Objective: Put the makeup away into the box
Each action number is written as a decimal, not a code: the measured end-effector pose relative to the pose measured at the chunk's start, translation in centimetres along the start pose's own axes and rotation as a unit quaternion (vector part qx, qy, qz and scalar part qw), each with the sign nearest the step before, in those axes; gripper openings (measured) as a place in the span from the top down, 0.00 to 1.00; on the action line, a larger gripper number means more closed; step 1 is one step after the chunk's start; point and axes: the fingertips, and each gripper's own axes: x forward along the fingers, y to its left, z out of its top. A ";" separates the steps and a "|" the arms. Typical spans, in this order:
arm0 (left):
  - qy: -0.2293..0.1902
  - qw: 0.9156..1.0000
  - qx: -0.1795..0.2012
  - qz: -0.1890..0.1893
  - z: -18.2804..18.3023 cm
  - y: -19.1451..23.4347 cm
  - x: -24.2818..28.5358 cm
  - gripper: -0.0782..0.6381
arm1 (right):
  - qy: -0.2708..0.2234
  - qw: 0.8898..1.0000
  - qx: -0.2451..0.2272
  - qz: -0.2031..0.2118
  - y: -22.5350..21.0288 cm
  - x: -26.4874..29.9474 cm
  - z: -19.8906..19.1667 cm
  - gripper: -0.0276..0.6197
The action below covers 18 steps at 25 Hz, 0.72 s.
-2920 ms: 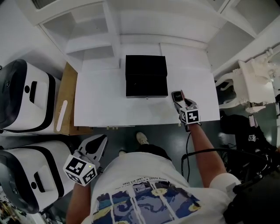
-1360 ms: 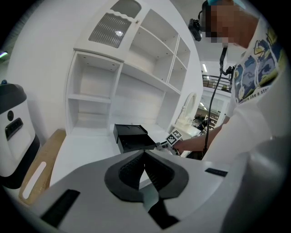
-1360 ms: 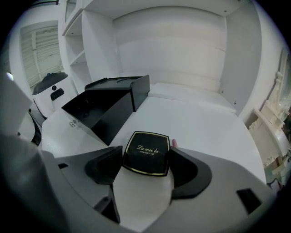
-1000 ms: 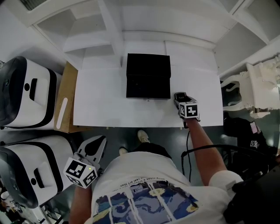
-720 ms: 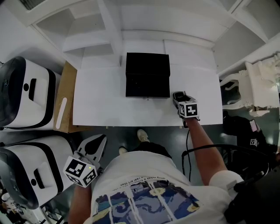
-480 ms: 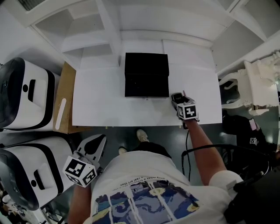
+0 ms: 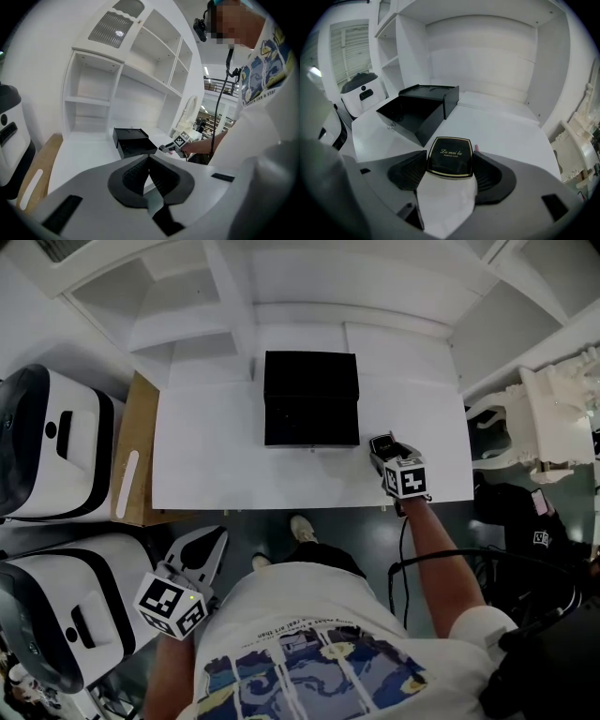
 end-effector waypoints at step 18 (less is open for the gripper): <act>-0.010 1.000 -0.010 0.010 0.0 0.1 -0.3 0.87 | -0.051 0.990 -0.088 0.098 7.6 -1.8 9.1 0.46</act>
